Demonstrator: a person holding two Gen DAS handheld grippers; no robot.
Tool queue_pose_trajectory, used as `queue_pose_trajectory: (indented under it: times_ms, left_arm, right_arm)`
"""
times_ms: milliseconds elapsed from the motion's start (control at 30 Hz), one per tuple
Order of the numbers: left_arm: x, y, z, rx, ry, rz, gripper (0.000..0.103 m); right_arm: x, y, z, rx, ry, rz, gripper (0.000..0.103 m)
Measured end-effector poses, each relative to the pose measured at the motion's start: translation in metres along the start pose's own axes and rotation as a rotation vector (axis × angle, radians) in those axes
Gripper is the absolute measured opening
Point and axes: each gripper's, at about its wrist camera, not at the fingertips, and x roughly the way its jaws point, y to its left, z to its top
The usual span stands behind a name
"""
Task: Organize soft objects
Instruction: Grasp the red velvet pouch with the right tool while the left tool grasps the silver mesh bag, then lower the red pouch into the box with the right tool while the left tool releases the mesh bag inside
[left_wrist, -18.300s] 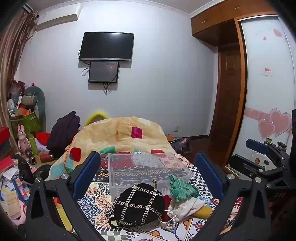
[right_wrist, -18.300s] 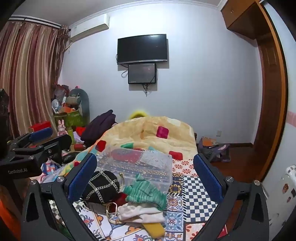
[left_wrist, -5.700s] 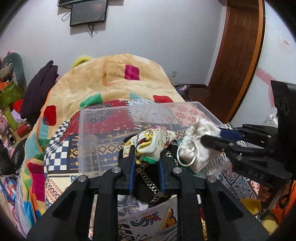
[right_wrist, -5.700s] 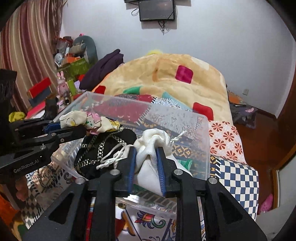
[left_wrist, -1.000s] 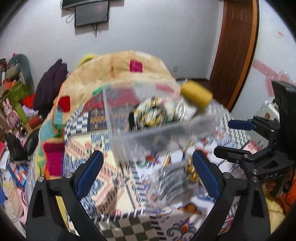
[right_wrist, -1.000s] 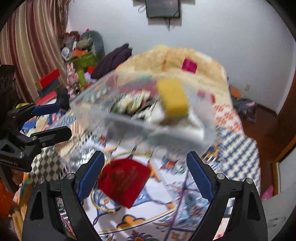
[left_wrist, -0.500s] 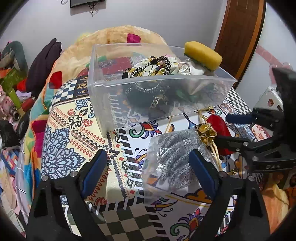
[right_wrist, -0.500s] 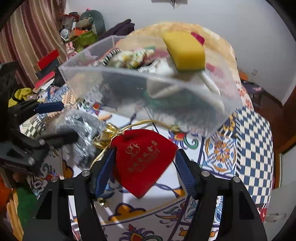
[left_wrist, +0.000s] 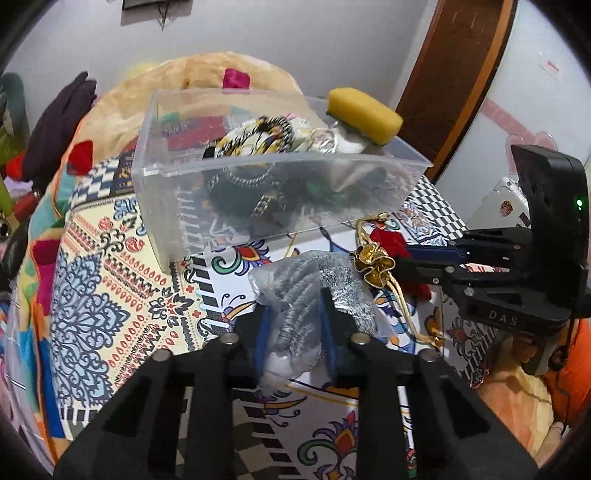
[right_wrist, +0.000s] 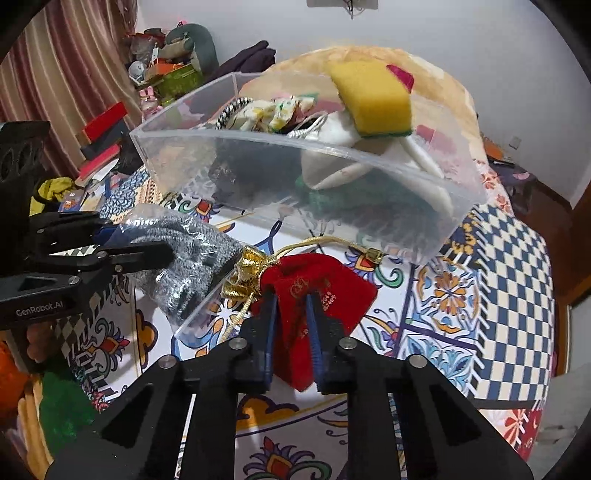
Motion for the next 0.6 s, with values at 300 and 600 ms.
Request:
queue_pose_trajectory:
  times_ms: [300,600]
  left_arm:
    - [-0.051,-0.022,0.012,0.056,-0.147,0.058,0.016]
    - [-0.098,-0.013,0.046,0.031,-0.319,0.082,0.016]
  right_arm:
    - [-0.039,-0.004,0.005,0.019,-0.120,-0.019,0.011]
    - [-0.082,-0.003,0.032,0.017,-0.291,-0.032,0.011]
